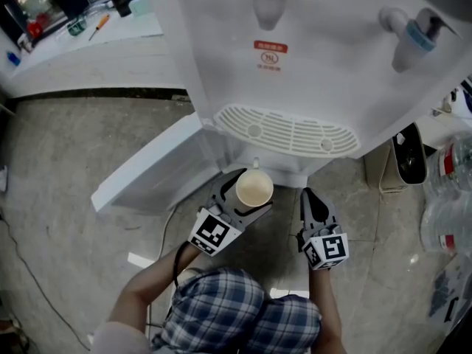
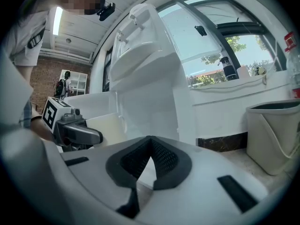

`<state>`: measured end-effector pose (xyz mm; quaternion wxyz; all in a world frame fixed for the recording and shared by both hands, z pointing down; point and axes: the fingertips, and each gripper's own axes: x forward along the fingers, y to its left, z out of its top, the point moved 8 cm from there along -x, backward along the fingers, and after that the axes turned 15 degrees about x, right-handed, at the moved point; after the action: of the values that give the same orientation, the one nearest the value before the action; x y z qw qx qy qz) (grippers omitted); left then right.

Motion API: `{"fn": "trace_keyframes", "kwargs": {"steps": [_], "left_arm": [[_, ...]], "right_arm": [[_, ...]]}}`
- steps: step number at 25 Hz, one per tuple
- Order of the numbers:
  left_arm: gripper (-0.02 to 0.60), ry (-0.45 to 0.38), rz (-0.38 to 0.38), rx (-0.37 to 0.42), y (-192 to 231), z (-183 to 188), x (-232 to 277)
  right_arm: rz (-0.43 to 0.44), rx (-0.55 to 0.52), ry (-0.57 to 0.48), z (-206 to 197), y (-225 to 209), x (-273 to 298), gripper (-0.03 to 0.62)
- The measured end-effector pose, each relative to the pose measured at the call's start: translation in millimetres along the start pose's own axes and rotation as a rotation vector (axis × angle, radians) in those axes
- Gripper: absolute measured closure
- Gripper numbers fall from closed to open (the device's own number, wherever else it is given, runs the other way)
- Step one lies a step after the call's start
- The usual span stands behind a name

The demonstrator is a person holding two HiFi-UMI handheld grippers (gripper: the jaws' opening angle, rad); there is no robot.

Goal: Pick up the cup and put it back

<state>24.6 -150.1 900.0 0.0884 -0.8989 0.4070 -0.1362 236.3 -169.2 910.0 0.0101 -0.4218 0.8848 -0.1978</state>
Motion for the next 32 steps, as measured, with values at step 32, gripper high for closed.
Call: {"fn": "trace_keyframes", "kwargs": {"steps": [32], "left_arm": [[0.164, 0.221, 0.136, -0.099, 46.8, -94.8, 161.0]], "right_arm": [[-0.011, 0.066, -0.028, 1.0, -1.3, -7.8, 0.577]]}}
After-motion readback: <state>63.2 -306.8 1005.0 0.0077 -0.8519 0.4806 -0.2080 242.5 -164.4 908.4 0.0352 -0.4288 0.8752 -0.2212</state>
